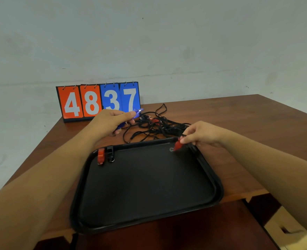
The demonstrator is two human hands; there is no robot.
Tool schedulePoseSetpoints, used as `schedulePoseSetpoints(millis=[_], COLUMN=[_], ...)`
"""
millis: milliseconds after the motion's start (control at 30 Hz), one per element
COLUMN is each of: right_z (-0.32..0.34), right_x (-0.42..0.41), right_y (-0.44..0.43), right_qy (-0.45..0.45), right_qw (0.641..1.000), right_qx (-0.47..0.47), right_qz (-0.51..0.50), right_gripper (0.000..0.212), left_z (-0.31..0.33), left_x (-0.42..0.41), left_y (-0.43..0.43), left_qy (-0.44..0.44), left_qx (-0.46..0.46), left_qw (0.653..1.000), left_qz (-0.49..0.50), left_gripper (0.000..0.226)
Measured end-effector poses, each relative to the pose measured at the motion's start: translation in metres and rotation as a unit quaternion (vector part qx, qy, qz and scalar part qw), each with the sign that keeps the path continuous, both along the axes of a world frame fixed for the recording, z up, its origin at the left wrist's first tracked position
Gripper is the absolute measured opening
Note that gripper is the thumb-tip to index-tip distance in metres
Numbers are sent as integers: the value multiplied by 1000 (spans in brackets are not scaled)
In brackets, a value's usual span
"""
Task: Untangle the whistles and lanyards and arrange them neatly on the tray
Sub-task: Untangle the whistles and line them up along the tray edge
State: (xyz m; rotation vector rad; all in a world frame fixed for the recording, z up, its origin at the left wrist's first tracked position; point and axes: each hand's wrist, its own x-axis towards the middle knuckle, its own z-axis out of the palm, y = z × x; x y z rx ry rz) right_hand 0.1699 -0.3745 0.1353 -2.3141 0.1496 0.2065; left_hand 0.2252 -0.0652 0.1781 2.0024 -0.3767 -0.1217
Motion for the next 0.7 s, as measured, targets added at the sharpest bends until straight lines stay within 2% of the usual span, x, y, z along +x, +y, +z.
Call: schedulePoseSetpoints(millis=[67, 100, 233, 367, 467, 567, 633, 700], right_z=[-1, -1, -5, -12, -5, -4, -7, -9], right_x=[-4, -5, 1, 4, -1, -5, -4, -3], right_y=[6, 8, -3, -3, 20, 43, 48, 53], right_qy=[-12, -27, -110, -135, -186, -91, -57, -57], right_qw=[998, 997, 988, 951, 951, 951, 943, 947], right_qx=[-63, -65, -44, -236, -243, -283, -315, -306], right_qz=[20, 14, -96, -150, -42, 82, 90, 85], right_gripper=[21, 24, 29, 47, 38, 39, 33, 24], left_z=[-3, -5, -11, -11, -11, -13, -15, -17], left_x=[-3, -5, -10, -13, -15, -18, -19, -21], left_y=[1, 2, 6, 9, 12, 19, 27, 40], left_qy=[6, 8, 10, 8, 9, 15, 12, 0], left_qx=[-9, -11, -1, -10, -23, -47, -62, -71], left_qw=[1000, 1000, 1000, 1000, 1000, 998, 997, 995], left_qz=[9, 15, 10, 10, 14, 33, 47, 65], left_gripper=[35, 35, 34, 32, 32, 33, 33, 33])
